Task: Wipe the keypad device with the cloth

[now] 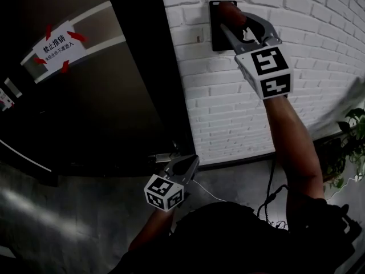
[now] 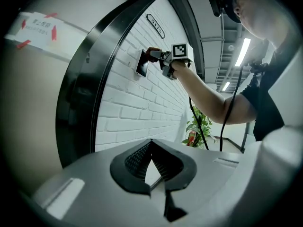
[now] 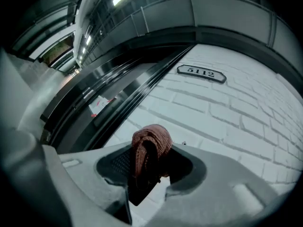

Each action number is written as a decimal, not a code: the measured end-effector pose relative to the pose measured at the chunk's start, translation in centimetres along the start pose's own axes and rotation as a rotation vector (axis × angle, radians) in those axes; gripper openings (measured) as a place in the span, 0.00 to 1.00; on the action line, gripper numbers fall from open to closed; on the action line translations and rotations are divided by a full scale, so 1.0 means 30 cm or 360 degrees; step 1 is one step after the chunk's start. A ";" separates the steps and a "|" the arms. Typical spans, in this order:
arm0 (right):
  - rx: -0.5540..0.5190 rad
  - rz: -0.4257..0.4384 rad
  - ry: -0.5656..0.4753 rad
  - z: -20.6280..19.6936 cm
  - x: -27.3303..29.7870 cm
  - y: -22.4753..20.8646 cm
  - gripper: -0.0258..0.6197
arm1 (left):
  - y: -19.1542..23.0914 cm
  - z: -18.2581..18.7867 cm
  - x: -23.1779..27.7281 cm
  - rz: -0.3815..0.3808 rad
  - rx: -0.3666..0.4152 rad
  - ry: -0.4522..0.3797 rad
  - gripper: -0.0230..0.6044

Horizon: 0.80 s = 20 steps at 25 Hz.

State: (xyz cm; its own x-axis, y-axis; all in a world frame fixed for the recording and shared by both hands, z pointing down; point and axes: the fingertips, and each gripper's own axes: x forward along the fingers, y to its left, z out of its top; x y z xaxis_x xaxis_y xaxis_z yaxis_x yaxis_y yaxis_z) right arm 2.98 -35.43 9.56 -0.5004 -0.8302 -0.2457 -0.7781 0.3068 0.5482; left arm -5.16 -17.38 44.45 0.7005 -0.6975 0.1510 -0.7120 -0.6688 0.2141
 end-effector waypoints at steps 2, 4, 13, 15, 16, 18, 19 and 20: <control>-0.0043 -0.0031 -0.0011 0.020 0.026 -0.020 0.28 | 0.005 -0.001 -0.009 0.0019 -0.0004 -0.0005 0.06; -0.0076 -0.0046 -0.0004 0.027 0.051 -0.033 0.28 | 0.010 -0.001 -0.016 0.0033 -0.0009 -0.0010 0.06; -0.0056 -0.0044 0.0022 0.002 0.098 -0.031 0.28 | 0.023 -0.008 -0.021 0.0050 -0.0025 -0.0007 0.06; -0.0040 -0.0039 0.0027 -0.004 0.100 -0.028 0.28 | 0.024 -0.008 -0.016 0.0047 -0.0031 -0.0007 0.06; -0.0033 -0.0035 0.0031 -0.008 0.099 -0.026 0.28 | 0.024 -0.008 -0.014 0.0045 -0.0032 -0.0007 0.06; -0.0023 -0.0028 0.0042 -0.017 0.096 -0.023 0.28 | 0.023 -0.009 -0.008 0.0037 -0.0033 -0.0006 0.06; -0.0022 -0.0026 0.0047 -0.022 0.095 -0.021 0.28 | 0.022 -0.010 -0.006 0.0033 -0.0033 -0.0005 0.06; -0.0021 -0.0023 0.0052 -0.025 0.093 -0.019 0.28 | 0.022 -0.010 -0.004 0.0030 -0.0033 -0.0004 0.06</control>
State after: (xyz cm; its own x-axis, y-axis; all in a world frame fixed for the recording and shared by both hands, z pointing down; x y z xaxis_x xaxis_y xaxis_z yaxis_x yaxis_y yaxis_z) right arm 2.32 -38.28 9.15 -0.4765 -0.8493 -0.2274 -0.7798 0.2888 0.5554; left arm -5.69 -17.65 44.87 0.6869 -0.7105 0.1527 -0.7238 -0.6501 0.2313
